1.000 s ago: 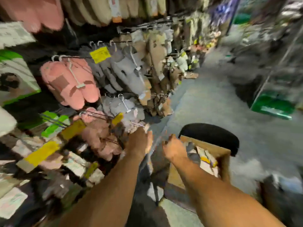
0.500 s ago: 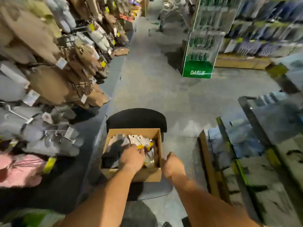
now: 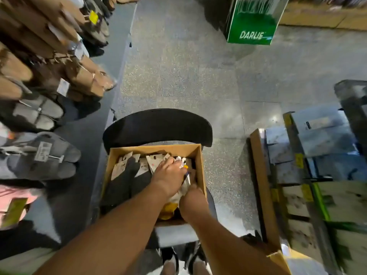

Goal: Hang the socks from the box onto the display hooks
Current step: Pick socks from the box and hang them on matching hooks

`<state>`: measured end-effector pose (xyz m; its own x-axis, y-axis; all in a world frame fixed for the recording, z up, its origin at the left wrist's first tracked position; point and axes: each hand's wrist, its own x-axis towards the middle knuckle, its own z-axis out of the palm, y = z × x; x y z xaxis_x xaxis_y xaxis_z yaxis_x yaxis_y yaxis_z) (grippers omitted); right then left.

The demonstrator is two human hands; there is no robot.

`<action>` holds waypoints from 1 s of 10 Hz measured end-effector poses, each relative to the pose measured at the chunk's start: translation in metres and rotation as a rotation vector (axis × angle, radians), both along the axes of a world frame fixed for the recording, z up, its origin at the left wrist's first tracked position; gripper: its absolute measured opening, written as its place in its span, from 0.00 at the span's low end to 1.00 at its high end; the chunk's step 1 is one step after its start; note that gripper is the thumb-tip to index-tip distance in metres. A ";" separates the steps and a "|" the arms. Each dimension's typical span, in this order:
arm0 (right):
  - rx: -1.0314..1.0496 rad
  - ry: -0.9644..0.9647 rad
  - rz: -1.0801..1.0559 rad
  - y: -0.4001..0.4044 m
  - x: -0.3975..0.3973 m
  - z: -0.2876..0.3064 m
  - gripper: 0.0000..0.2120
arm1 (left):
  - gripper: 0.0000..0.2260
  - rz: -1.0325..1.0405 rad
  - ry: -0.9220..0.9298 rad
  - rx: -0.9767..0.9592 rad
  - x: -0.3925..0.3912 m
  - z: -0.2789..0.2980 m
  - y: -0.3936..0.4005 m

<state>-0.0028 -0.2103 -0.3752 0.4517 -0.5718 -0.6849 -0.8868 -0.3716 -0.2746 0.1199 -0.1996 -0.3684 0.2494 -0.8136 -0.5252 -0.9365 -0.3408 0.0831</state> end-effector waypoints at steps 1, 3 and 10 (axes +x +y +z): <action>-0.028 0.009 -0.055 -0.014 0.020 -0.039 0.24 | 0.21 -0.109 -0.062 0.112 0.018 -0.035 -0.004; -0.022 0.074 0.126 -0.025 0.033 -0.062 0.22 | 0.18 -0.162 -0.092 0.058 0.037 -0.041 -0.006; 0.106 -0.265 0.138 0.044 0.031 -0.014 0.27 | 0.23 -0.387 0.145 0.247 0.040 -0.037 0.009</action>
<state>0.0283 -0.1660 -0.3888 0.6910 -0.4242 -0.5853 -0.7222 -0.4405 -0.5333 0.1595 -0.1910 -0.4057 -0.1371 -0.6788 -0.7214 -0.9832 0.0046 0.1825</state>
